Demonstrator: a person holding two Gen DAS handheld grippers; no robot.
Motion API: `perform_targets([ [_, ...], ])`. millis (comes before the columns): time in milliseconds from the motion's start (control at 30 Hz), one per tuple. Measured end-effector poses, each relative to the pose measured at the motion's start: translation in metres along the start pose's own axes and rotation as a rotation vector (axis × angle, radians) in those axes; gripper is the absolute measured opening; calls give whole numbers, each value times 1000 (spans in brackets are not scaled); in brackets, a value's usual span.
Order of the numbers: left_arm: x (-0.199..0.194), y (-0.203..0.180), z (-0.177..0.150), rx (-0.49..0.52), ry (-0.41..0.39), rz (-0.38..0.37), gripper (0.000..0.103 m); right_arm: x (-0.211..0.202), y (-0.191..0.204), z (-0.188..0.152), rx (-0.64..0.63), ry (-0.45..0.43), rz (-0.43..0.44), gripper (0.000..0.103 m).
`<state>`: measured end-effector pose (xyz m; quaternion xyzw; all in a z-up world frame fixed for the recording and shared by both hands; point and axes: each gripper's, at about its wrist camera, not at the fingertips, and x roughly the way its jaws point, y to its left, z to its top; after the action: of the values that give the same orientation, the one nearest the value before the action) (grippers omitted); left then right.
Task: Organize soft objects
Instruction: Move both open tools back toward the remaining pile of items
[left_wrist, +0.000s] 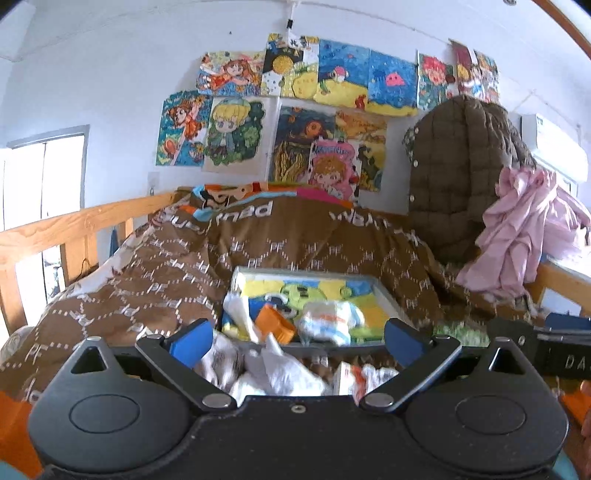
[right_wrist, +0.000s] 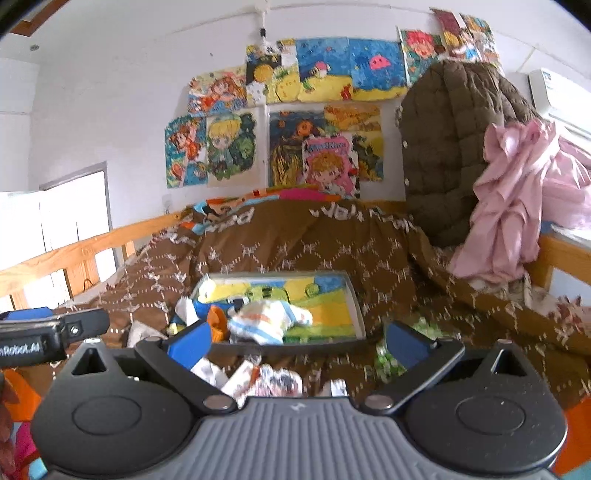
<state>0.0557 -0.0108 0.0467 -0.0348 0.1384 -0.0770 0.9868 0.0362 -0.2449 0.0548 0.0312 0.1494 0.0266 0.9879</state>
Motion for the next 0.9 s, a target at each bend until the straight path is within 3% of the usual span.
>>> perform_targets([
  [433, -14, -2, -33, 65, 168, -28, 99, -23, 7, -29, -19, 95, -24, 103],
  [900, 7, -17, -52, 135, 284, -70, 100, 0, 0, -36, 13, 250, -78, 103],
])
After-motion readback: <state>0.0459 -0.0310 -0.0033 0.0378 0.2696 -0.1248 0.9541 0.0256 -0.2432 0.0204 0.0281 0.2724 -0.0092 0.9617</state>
